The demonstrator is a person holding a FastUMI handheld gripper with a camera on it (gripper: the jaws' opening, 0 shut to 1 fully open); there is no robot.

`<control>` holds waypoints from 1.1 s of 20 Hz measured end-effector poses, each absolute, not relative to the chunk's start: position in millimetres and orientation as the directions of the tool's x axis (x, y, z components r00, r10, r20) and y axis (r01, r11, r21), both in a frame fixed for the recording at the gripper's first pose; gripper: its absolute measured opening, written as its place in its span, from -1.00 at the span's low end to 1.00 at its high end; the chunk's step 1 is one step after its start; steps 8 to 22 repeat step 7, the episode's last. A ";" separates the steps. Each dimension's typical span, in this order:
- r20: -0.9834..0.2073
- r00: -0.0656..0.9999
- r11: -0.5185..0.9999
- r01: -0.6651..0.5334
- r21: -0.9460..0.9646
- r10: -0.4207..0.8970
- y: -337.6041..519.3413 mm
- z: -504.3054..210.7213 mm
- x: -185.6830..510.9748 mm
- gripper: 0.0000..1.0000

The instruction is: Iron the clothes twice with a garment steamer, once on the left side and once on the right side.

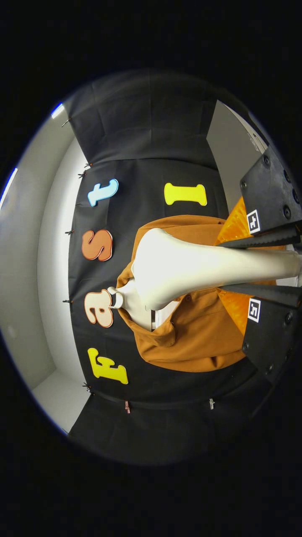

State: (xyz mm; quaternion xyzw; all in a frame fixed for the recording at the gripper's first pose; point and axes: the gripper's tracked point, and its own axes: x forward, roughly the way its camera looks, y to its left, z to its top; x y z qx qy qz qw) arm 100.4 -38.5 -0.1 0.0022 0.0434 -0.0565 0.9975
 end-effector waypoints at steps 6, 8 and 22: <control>-0.087 0.991 0.995 0.103 0.001 -0.103 -36.5 0.4 99.2 -0.18; -0.085 0.991 0.995 0.101 0.000 -0.100 -36.4 1.0 98.6 -0.18; -0.085 0.991 0.995 0.101 0.000 -0.100 -36.4 1.0 98.6 -0.18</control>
